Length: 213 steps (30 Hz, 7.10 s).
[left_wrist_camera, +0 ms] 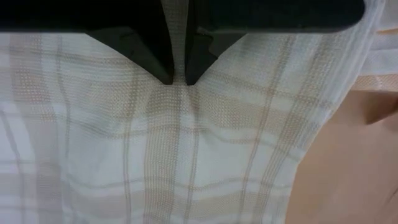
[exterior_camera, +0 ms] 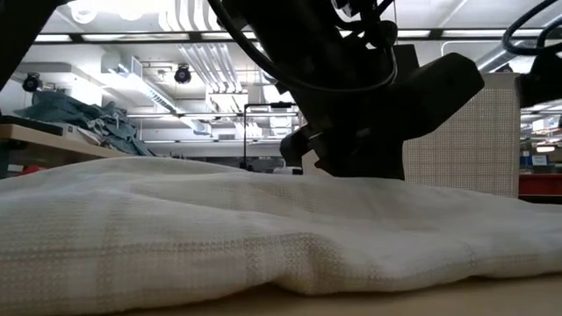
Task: Fold towel
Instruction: Fold the white checkered towel
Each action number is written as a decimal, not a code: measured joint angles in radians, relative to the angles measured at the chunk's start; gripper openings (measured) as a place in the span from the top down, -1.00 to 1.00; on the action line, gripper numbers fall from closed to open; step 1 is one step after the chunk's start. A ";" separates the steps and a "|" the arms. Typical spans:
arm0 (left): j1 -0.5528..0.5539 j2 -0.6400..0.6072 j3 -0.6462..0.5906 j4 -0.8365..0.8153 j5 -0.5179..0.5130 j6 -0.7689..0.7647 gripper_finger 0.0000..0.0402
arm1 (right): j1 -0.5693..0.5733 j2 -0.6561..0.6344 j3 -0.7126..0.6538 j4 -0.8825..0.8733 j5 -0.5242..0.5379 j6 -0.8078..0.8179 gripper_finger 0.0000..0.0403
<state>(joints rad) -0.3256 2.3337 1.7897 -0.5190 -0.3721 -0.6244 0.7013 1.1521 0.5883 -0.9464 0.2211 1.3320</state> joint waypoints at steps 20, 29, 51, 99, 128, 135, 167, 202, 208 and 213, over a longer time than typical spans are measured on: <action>-0.003 0.003 -0.001 0.019 0.006 0.012 0.82 | -0.066 -0.023 -0.167 0.360 -0.065 0.006 -0.41; -0.004 0.003 -0.001 0.026 0.009 0.012 0.82 | -0.065 -0.027 -0.196 0.478 -0.083 0.035 -0.36; -0.014 -0.006 -0.002 0.027 -0.035 0.014 0.82 | -0.064 -0.039 -0.312 0.873 0.085 -0.083 0.97; 0.069 0.106 -0.044 0.561 0.219 0.076 0.82 | -0.024 0.134 0.123 0.175 0.082 -0.222 0.48; 0.051 0.097 -0.041 0.430 0.337 0.013 0.82 | 0.139 0.004 -0.237 0.664 0.040 0.261 -0.39; 0.051 0.097 -0.044 0.437 0.339 0.033 0.82 | 0.138 -0.020 -0.382 1.035 0.062 0.358 -0.39; 0.071 0.100 -0.047 0.505 0.338 0.051 0.82 | -0.015 0.248 -0.235 1.238 -0.020 0.140 -0.28; -0.279 -0.305 -0.050 -0.477 0.094 -0.233 0.82 | -0.142 -0.062 0.372 0.036 0.119 -0.405 0.96; -0.350 -0.281 -0.053 -0.481 0.102 -0.369 0.82 | -0.145 0.002 0.515 0.006 0.130 -0.491 0.96; -0.395 -0.280 -0.072 -0.527 0.106 -0.485 0.82 | -0.144 0.080 0.621 0.000 0.129 -0.567 0.96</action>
<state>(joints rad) -0.7207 2.0537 1.7181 -1.0465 -0.2661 -1.1096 0.5571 1.2316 1.2090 -0.9469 0.3505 0.7650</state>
